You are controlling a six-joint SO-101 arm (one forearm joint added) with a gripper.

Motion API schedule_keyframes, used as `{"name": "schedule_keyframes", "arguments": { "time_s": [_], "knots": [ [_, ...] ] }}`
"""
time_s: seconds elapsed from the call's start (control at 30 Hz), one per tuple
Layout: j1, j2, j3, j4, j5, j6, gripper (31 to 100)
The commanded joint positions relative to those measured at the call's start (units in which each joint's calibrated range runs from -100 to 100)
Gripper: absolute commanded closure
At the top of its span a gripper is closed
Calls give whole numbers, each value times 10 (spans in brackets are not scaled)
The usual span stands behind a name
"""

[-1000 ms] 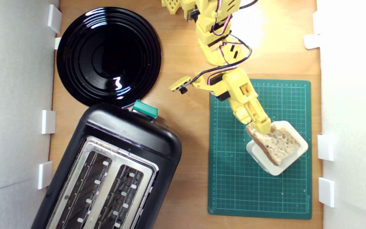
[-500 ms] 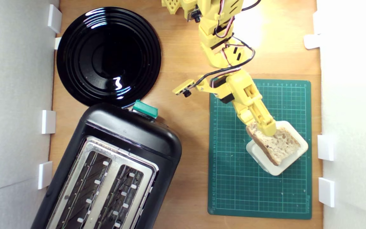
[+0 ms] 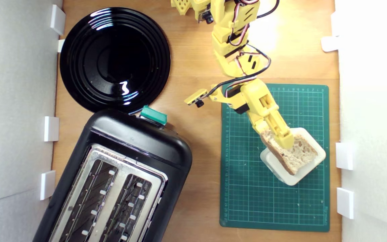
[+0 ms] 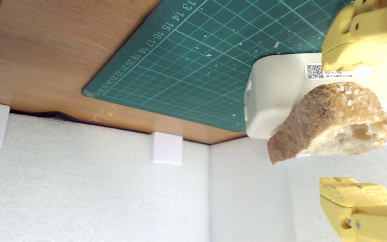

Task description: Pick bread and place in toaster

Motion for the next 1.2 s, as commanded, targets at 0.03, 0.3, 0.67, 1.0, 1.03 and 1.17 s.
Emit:
{"name": "schedule_keyframes", "arguments": {
  "time_s": [0.03,0.3,0.67,1.0,1.03,1.17],
  "knots": [
    [-7,-9,-21,-4,-18,3,338],
    [-7,-7,-28,-4,-18,3,338],
    [-7,23,-57,-4,-19,4,338],
    [-7,22,-64,-4,-18,2,340],
    [-7,21,-64,-4,-17,2,354],
    [-7,21,-63,-4,-17,3,435]
  ]
}}
